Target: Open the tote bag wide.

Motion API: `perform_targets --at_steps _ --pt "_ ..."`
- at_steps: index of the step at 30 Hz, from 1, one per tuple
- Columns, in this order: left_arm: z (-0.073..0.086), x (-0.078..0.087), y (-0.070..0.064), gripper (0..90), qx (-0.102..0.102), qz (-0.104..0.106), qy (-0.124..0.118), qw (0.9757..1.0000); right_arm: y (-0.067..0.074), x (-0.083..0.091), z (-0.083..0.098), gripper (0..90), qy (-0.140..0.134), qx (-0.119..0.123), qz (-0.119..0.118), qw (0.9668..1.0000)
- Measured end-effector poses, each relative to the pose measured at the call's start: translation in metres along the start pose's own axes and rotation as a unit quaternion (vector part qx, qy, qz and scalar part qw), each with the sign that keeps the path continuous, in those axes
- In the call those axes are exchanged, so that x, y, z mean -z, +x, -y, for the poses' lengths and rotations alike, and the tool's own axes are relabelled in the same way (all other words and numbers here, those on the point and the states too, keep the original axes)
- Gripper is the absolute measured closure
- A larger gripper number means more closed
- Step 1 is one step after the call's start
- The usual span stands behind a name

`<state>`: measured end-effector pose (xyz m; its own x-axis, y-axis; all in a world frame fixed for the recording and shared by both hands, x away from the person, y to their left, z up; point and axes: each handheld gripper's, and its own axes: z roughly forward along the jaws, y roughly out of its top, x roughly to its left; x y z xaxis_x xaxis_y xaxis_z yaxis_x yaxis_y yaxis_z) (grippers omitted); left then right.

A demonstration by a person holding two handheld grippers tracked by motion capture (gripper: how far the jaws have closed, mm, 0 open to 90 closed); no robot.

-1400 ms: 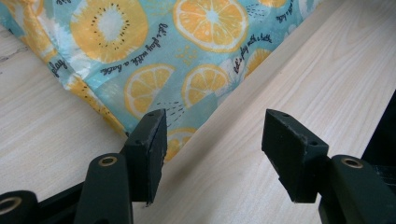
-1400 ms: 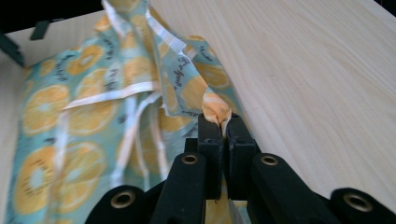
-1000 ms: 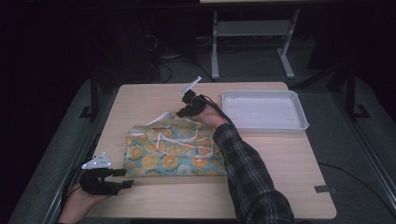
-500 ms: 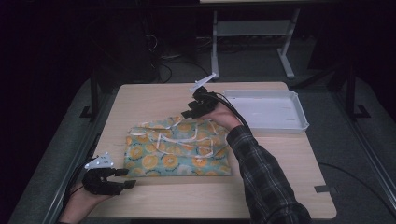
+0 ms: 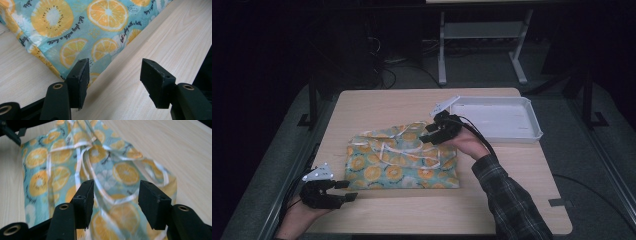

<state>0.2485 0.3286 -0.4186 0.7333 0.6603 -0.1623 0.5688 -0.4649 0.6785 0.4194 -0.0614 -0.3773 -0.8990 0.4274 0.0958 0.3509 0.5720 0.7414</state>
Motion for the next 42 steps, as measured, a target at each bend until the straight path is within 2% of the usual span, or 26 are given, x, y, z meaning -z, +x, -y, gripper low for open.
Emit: perform_targets --at_steps 4,10,14,16,20,24,28,30,32,34,35,36,37,38,39,40,42 --pt "0.001 -0.001 -0.001 40.4 0.0 0.0 0.001 1.0 0.005 0.007 0.015 46.4 -0.002 -0.008 0.006 0.9999" --pt "0.002 -0.001 0.0 40.4 -0.004 0.0 0.002 1.0 0.0 0.009 0.031 47.7 0.009 -0.014 0.02 0.9997" --pt "0.003 -0.002 0.001 40.4 -0.003 0.001 0.006 1.0 -0.007 0.002 0.042 48.4 0.022 -0.023 0.024 0.9992" --pt "0.004 -0.002 0.001 40.3 -0.005 0.002 0.006 1.0 -0.01 -0.005 0.047 49.4 0.029 -0.035 0.019 0.9988" --pt "0.003 -0.003 0.001 40.4 -0.006 0.002 0.007 1.0 -0.014 -0.014 0.052 51.0 0.041 -0.027 0.016 0.9987" --pt "0.003 -0.003 0.0 40.4 -0.007 0.003 0.007 0.9999 -0.014 -0.018 0.053 56.0 0.051 -0.014 0.019 0.9984" --pt "0.003 -0.003 0.0 40.4 -0.008 0.003 0.007 0.9999 -0.012 -0.022 0.053 73.2 0.063 0.004 0.016 0.9979" --pt "0.003 -0.002 0.0 40.4 -0.006 0.003 0.004 1.0 -0.012 -0.022 0.053 76.8 0.066 0.005 0.016 0.9977" --pt "0.001 -0.001 0.0 40.4 -0.005 0.002 0.0 1.0 -0.013 -0.023 0.054 84.9 0.069 0.008 0.011 0.9975" --pt "-0.002 0.001 0.0 40.4 -0.007 0.002 -0.005 1.0 -0.014 -0.024 0.055 88.7 0.069 0.004 0.005 0.9976" --pt "-0.008 0.003 0.0 40.4 -0.005 -0.001 -0.01 0.9999 -0.016 -0.024 0.056 89.1 0.07 0.012 -0.001 0.9975" --pt "-0.008 0.003 0.0 40.4 -0.005 -0.001 -0.01 0.9999 -0.016 -0.023 0.055 89.2 0.073 0.004 -0.003 0.9974" --pt "-0.017 0.006 0.002 40.4 -0.009 -0.003 -0.02 0.9997 -0.017 -0.023 0.056 89.3 0.069 0.01 -0.004 0.9975" --pt "-0.017 0.006 0.002 40.4 -0.009 -0.003 -0.02 0.9997 -0.017 -0.022 0.056 89.3 0.068 0.007 -0.007 0.9976" --pt "-0.027 0.008 0.003 40.4 -0.014 -0.005 -0.027 0.9995 -0.017 -0.021 0.055 89.3 0.065 0.005 -0.009 0.9978" --pt "-0.027 0.008 0.003 40.4 -0.014 -0.005 -0.027 0.9995 -0.017 -0.02 0.055 89.3 0.063 0.007 -0.009 0.9979" --pt "-0.038 0.009 0.004 40.4 -0.019 -0.007 -0.035 0.9992 -0.018 -0.018 0.055 89.3 0.058 0.008 -0.008 0.9983"
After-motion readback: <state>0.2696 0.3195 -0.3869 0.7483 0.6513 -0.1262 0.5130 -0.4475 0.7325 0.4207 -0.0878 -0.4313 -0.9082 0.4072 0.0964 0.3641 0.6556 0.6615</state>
